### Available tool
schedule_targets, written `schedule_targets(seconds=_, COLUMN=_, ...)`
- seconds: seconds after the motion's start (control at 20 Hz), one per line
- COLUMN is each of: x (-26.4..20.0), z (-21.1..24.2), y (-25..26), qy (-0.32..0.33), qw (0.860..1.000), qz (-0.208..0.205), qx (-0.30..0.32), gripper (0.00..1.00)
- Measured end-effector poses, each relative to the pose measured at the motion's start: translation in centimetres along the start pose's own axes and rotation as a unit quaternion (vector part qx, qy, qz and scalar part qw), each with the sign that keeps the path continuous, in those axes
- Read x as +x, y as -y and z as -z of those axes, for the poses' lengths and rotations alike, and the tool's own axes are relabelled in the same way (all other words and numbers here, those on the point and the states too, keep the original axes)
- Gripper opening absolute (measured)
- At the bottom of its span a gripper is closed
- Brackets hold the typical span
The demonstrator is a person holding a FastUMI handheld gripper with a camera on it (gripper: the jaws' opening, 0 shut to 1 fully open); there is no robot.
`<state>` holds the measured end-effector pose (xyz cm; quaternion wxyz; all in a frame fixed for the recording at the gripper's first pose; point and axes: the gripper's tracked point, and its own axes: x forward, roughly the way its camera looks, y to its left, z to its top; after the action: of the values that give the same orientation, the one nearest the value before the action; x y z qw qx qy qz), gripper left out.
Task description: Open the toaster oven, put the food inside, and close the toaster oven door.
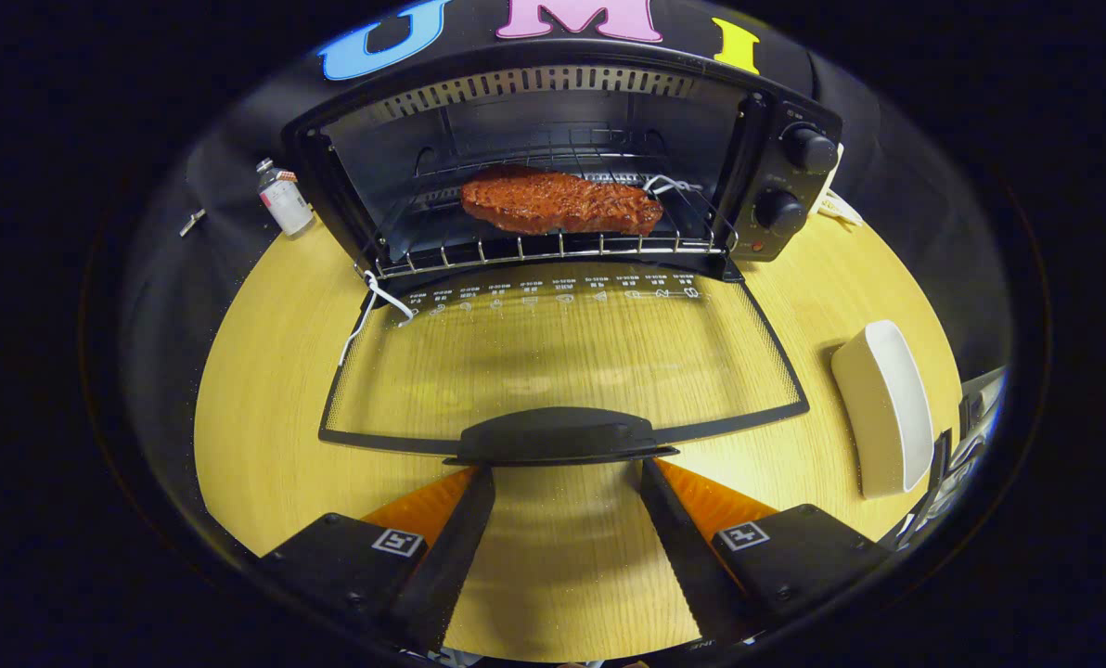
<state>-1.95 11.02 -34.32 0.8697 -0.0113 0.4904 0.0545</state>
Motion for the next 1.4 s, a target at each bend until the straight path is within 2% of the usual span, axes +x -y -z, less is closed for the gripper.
schedule_targets(seconds=0.4, x=-1.4, z=-0.7, y=-1.0, qy=0.012, qw=0.999, qz=-0.03, qx=0.006, gripper=0.99)
schedule_targets(seconds=0.75, x=-4.8, z=-2.4, y=-1.2, qy=0.063, qw=0.996, qz=-0.059, qx=0.022, gripper=0.98)
schedule_targets(seconds=1.2, x=-8.9, z=-8.8, y=-2.9, qy=0.156, qw=0.984, qz=-0.081, qx=0.005, gripper=0.99)
schedule_targets(seconds=1.4, x=-12.3, z=-11.5, y=-3.1, qy=0.194, qw=0.977, qz=-0.09, qx=-0.005, gripper=0.99)
